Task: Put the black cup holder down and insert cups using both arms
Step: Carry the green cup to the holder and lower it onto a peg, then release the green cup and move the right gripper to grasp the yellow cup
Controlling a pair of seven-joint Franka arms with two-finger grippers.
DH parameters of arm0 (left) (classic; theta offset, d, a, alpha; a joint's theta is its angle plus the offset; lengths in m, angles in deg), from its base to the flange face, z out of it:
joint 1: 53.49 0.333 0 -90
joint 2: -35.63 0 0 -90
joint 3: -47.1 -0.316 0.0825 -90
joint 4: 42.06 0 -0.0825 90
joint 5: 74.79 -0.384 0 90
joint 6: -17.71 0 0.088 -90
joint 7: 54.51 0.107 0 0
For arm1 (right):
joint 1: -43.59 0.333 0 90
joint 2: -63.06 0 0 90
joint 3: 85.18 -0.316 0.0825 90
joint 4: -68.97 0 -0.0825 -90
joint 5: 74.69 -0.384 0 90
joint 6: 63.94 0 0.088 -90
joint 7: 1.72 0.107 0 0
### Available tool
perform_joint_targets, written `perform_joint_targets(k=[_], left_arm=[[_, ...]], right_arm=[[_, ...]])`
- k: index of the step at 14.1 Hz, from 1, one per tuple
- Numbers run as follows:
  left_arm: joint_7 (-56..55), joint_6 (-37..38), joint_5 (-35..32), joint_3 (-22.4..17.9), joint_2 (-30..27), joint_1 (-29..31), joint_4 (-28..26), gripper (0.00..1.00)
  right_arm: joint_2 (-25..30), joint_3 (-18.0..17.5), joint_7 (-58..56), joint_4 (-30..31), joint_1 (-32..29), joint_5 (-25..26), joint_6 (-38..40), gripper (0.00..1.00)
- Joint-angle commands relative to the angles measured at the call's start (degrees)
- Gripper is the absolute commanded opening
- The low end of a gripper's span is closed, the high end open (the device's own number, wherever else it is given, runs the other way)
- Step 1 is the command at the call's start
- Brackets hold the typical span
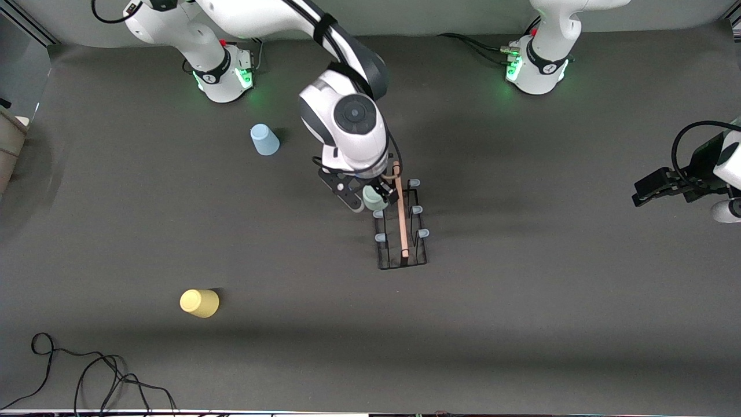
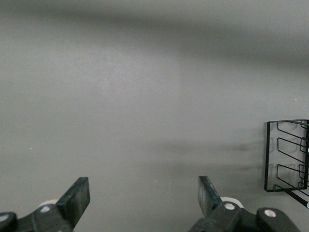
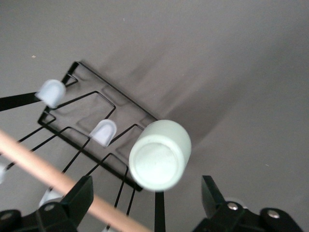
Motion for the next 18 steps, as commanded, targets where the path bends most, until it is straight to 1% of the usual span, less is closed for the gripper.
perform_joint_targets(k=[1,2,4,6,8,10,12,15,17,18], left_arm=[[0.7,1.8,0.0,-0.1,0.6,-0.3,1.5,1.0],[0.7,1.6,-0.1,-0.1,0.6,-0.3,1.5,1.0],[0.7,1.3,-0.1,-0.1,0.6,-0.1,1.7,1.0],[0.7,1.2,-0.1,-0.1,0.5,-0.3,1.9,1.0],[0.2,1.6,-0.1,0.3,0.5,-0.6,2.0,1.0],[0.6,1.6,-0.1,0.3,0.5,-0.4,2.0,1.0],[0.0,2.0,-0.1,0.2,0.5,-0.5,2.0,1.0],[0.1,1.9,-0.1,0.3,0.4,-0.6,2.2,1.0],[-0.1,2.0,-0.1,0.4,0.5,-0.9,2.9,1.0],[0.1,2.0,-0.1,0.4,0.5,-0.9,2.9,1.0]], right_arm=[[3.0,0.2,-5.3,-7.3,-3.8,-1.0,12.1,1.0],[3.6,0.3,-9.5,-8.8,-5.5,-0.9,15.2,1.0],[5.6,0.3,-20.4,-9.2,-10.0,-0.5,18.6,1.0],[6.9,0.6,-36.1,-9.2,-16.1,0.0,21.3,1.0],[6.9,2.8,-54.7,-9.0,-21.8,1.4,22.3,1.0],[6.4,4.9,-65.8,-9.1,-26.3,1.8,22.2,1.0],[6.1,5.6,-74.9,-9.0,-30.2,4.4,21.1,1.0],[3.3,5.6,-84.6,-7.6,-34.8,4.9,13.3,1.0],[0.7,5.5,-85.5,-5.4,-36.2,4.4,7.9,1.0],[-0.4,5.5,-86.3,-3.8,-36.3,4.4,4.0,1.0]])
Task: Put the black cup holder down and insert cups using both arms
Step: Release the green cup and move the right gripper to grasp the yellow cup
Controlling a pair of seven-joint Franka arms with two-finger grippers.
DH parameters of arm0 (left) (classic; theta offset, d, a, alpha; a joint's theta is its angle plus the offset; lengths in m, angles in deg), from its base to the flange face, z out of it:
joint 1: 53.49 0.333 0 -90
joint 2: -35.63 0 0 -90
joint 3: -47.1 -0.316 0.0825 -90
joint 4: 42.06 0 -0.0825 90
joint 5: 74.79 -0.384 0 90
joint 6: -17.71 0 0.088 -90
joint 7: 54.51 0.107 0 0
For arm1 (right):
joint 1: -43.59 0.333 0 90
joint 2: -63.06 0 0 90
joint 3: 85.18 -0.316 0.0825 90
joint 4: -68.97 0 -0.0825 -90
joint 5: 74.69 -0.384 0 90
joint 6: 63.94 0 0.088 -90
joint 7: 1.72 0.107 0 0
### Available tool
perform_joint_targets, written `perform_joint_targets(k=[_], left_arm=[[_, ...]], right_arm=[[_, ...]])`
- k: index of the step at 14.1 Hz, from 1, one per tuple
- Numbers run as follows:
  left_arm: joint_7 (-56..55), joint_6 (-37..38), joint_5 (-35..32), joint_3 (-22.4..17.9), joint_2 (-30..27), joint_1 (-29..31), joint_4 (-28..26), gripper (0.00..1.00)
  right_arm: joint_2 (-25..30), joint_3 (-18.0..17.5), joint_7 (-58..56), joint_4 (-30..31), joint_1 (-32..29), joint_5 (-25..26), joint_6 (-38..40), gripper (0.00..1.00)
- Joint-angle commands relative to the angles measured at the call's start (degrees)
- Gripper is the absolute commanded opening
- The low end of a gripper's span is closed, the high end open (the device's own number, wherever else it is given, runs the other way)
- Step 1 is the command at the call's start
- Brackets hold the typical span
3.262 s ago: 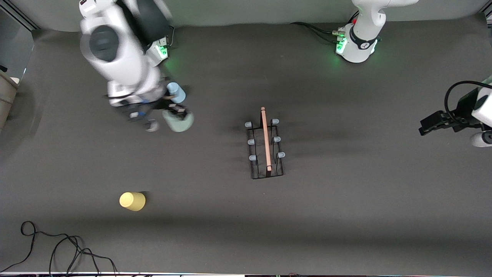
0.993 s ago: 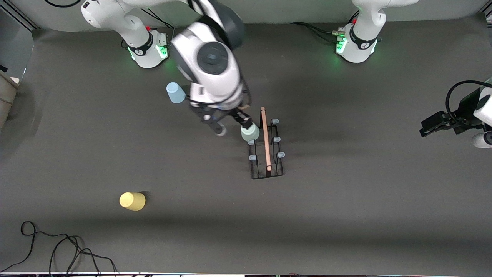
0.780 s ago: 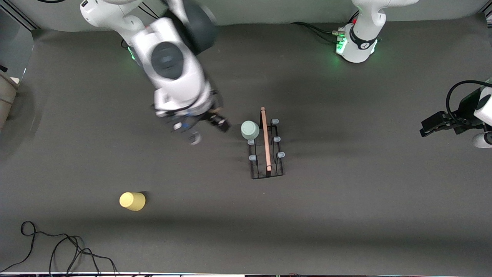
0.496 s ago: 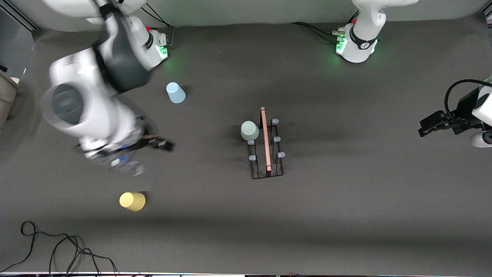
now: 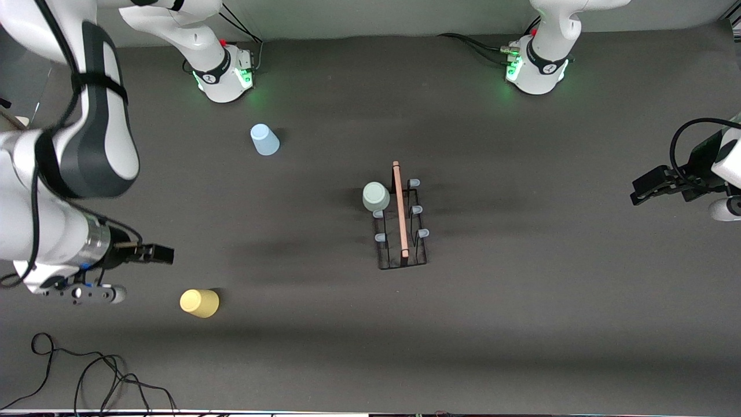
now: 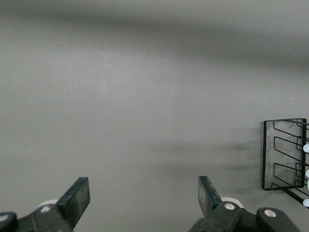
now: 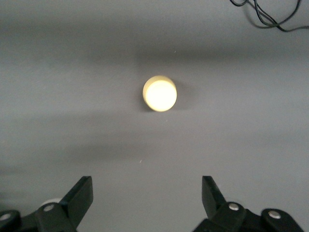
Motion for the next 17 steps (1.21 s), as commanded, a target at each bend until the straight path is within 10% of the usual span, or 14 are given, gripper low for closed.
perform_joint_targets(k=[1,14,15,17], left_arm=[[0.1,1.4,-0.1,-0.2,0.4,-0.7,1.9,1.0],[0.5,1.3,-0.1,0.4,0.4,-0.8,2.4,1.0],[0.5,1.4,-0.1,0.4,0.4,-0.8,2.5,1.0],[0.5,1.3,-0.1,0.4,0.4,-0.7,2.6,1.0]], right_arm=[[-3.4,-0.3,-3.6,4.6,-0.4,0.2,-10.2,1.0],[-14.2,-0.5,-10.5,10.2,-2.4,-11.2,-30.4,1.0],[-14.5,-0.5,-10.4,10.1,-2.4,-11.5,-30.5,0.9],[-14.5,-0.4,-10.5,10.0,-2.3,-11.5,-30.4,0.11]])
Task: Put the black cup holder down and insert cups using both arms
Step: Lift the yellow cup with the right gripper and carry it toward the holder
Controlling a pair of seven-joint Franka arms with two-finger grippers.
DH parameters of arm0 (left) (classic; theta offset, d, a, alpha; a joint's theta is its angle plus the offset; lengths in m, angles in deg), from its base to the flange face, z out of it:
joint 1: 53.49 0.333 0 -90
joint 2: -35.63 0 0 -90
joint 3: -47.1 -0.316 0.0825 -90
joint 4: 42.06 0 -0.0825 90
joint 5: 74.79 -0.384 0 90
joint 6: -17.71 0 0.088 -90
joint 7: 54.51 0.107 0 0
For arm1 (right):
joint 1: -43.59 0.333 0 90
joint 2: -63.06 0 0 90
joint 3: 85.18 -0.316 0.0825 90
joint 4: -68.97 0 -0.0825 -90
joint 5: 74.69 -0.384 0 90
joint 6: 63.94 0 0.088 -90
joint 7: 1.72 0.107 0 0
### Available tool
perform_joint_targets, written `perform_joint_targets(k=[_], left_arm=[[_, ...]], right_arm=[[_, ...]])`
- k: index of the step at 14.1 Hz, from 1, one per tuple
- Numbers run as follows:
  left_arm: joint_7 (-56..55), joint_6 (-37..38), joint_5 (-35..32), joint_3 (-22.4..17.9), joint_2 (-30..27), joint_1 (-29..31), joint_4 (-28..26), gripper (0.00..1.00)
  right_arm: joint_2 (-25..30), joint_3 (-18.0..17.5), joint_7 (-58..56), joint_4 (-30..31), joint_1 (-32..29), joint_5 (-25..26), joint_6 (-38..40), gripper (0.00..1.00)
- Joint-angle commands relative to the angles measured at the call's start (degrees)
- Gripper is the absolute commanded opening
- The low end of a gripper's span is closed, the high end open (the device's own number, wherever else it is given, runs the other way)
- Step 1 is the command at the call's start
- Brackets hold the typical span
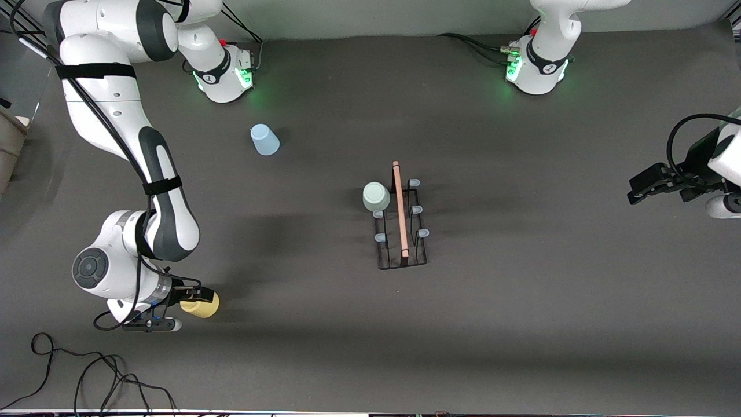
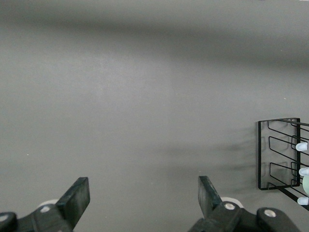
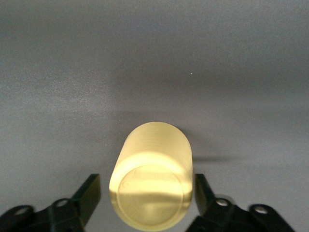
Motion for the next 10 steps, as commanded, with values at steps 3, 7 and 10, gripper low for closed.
perform_joint_targets(k=[3,7,10], left_arm=[[0.5,1.2,-0.1,-0.3,0.4,-0.4,1.6,1.0],[0.4,1.2,-0.1,-0.3,0.5,-0.5,1.6,1.0],[0.5,1.3,-2.8,-0.2,0.6,-0.6,1.4,1.0]], right_arm=[[1.4,-0.3,-1.3,-1.2,-0.1,-1.4,0.0,0.0],[9.3,0.0,6.4,-4.7,1.0,3.5,14.6,0.0],[13.5,-0.2,17.0,-8.3,4.9,8.0,25.8,0.0]])
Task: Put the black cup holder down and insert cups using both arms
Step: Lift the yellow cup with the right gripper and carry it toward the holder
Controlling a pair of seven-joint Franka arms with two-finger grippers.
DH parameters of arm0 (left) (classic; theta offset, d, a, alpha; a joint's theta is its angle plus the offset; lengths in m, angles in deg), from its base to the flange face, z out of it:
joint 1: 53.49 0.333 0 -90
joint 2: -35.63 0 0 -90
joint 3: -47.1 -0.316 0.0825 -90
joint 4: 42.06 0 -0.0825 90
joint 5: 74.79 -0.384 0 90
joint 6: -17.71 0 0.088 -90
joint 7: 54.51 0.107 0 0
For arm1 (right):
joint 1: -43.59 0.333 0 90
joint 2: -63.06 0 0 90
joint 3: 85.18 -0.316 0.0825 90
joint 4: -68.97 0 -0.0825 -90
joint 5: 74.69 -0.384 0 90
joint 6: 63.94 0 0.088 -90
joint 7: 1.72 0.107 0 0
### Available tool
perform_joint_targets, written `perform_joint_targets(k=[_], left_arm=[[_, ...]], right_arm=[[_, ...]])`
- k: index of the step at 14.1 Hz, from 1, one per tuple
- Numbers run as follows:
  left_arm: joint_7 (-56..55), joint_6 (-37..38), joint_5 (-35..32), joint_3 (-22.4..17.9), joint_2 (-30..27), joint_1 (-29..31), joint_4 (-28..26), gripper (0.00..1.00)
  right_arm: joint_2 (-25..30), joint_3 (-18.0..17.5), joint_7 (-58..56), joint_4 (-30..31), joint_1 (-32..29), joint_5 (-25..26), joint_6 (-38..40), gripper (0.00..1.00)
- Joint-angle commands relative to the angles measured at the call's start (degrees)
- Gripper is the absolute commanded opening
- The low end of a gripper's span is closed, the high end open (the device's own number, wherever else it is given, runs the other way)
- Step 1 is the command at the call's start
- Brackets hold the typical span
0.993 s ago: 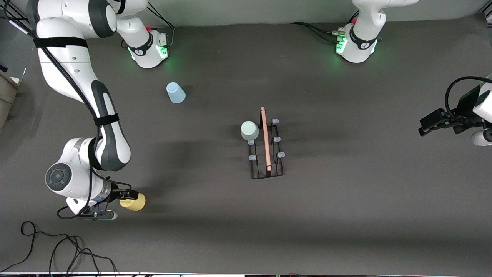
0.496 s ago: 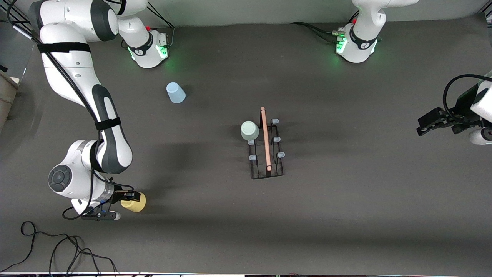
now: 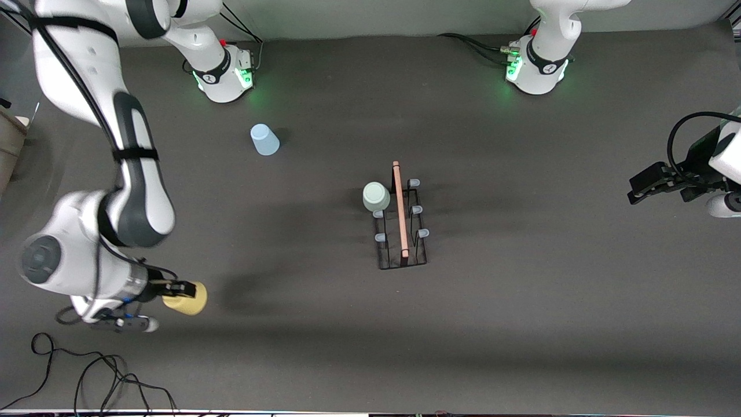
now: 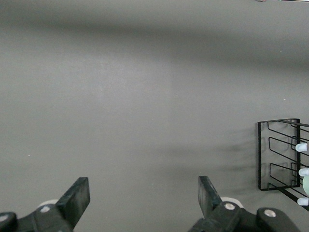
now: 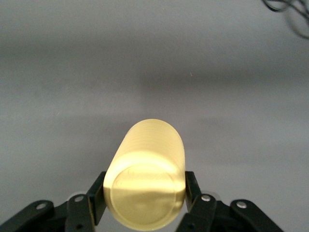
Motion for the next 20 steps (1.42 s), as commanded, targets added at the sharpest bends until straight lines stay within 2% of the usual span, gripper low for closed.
perform_joint_targets(k=[1,5,7,11,15,17,20], left_arm=[[0.5,1.2,-2.4,-0.3,0.6,-0.8,1.1,1.0],[-0.4,1.4,-2.3,-0.2,0.6,-1.3,1.1,1.0],[-0.4,1.3,-2.3,-0.3,0.6,-1.3,1.1,1.0],[-0.6,2.1,-2.3,-0.3,0.6,-1.3,1.1,1.0],[-0.5,2.3,-2.3,-0.4,0.8,-0.6,0.8,1.0],[0.0,3.1,-2.2,-0.7,1.5,-0.3,0.8,1.0],[-0.2,3.4,-2.2,-0.8,1.6,-0.2,0.8,1.0]], right_arm=[[4.3,0.0,10.0,-1.4,4.6,2.6,7.3,0.0],[4.8,-0.1,32.9,-7.1,13.0,2.2,13.2,0.0],[4.2,-0.3,46.9,-8.6,17.8,2.0,13.3,0.0],[1.0,-1.4,67.5,-12.6,24.9,0.9,12.7,0.0],[-4.3,-1.7,80.1,-17.2,29.9,0.6,9.9,0.0],[-6.2,-4.4,83.8,-17.3,30.1,-0.6,5.5,0.0],[-8.7,-6.3,86.7,-17.3,30.2,-0.6,0.9,0.0]])
